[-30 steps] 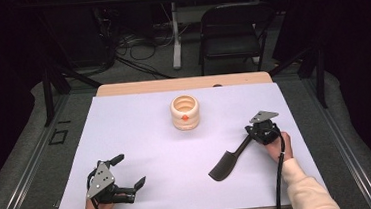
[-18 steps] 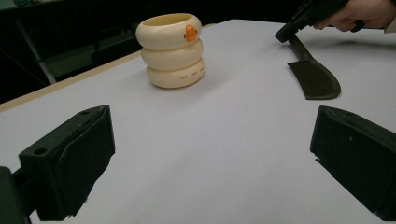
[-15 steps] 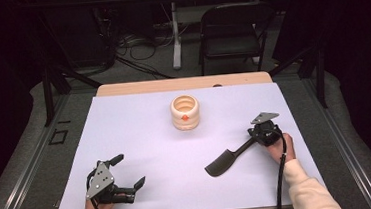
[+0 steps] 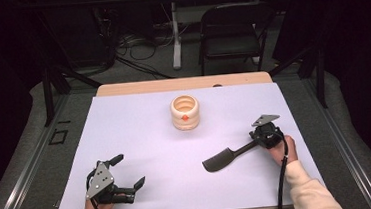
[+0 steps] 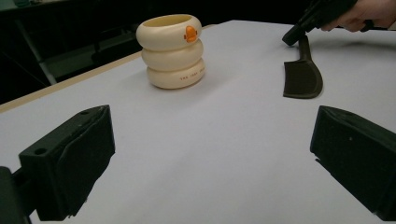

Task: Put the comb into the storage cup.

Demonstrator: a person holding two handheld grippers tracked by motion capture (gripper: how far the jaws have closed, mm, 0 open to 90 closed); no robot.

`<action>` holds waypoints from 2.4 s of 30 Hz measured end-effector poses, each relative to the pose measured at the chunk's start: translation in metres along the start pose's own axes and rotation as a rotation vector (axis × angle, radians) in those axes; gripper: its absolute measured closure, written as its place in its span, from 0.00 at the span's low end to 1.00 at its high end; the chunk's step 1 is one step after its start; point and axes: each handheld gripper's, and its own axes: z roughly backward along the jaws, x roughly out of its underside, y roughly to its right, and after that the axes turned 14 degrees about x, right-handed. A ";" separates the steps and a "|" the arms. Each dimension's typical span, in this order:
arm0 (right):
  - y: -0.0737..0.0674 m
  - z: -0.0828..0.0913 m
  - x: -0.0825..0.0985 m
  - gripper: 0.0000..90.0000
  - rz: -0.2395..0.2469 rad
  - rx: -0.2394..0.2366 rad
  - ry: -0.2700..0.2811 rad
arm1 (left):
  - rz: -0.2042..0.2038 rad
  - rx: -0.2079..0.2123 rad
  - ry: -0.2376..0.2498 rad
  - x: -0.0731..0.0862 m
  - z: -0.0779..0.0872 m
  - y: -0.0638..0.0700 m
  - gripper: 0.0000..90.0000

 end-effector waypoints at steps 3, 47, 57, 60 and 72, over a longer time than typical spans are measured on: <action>0.000 0.002 0.001 1.00 -0.003 0.001 -0.011 | 0.001 0.000 0.000 0.000 0.000 0.000 0.00; -0.010 0.027 0.011 1.00 -0.020 -0.056 -0.071 | 0.003 -0.004 -0.002 0.000 0.000 0.000 0.00; -0.013 0.032 0.014 1.00 -0.013 -0.059 -0.074 | 0.000 -0.004 -0.002 0.000 0.000 0.001 0.00; -0.013 0.032 0.015 1.00 -0.012 -0.063 -0.072 | 0.004 -0.002 -0.004 0.000 0.000 0.000 0.00; -0.016 0.037 0.017 1.00 -0.007 -0.073 -0.075 | 0.000 -0.005 -0.003 0.000 0.000 0.001 0.00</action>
